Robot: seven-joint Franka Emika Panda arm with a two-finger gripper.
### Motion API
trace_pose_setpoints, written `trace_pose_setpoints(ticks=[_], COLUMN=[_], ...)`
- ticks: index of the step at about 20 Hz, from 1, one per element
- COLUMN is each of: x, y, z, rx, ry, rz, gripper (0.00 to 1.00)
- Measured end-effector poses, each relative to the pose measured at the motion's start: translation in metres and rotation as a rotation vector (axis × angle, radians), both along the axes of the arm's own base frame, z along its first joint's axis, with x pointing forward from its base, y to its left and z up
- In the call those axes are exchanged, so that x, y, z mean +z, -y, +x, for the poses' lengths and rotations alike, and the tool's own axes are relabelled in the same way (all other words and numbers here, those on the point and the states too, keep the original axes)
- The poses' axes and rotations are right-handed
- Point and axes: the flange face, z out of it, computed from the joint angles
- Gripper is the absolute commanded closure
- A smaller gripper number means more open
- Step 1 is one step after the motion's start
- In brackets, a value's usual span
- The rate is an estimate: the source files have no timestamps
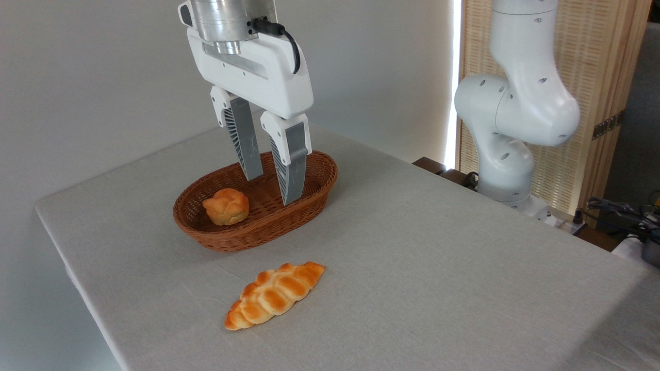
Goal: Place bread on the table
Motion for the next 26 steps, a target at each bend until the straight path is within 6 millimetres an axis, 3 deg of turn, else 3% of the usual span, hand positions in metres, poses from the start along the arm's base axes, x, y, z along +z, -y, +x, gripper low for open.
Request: trace_pose_setpoints(ticks=[18,22,26], x=[0.000,-0.003,-0.010], y=[0.006,0.022,0.061], z=[0.000,0.001,0.001], rx=[-0.010,-0.038,-0.097], ry=[0.000,-0.005,-0.023], rz=[0.000,-0.013,-0.057], gripper=[0.00,0.00,0.00])
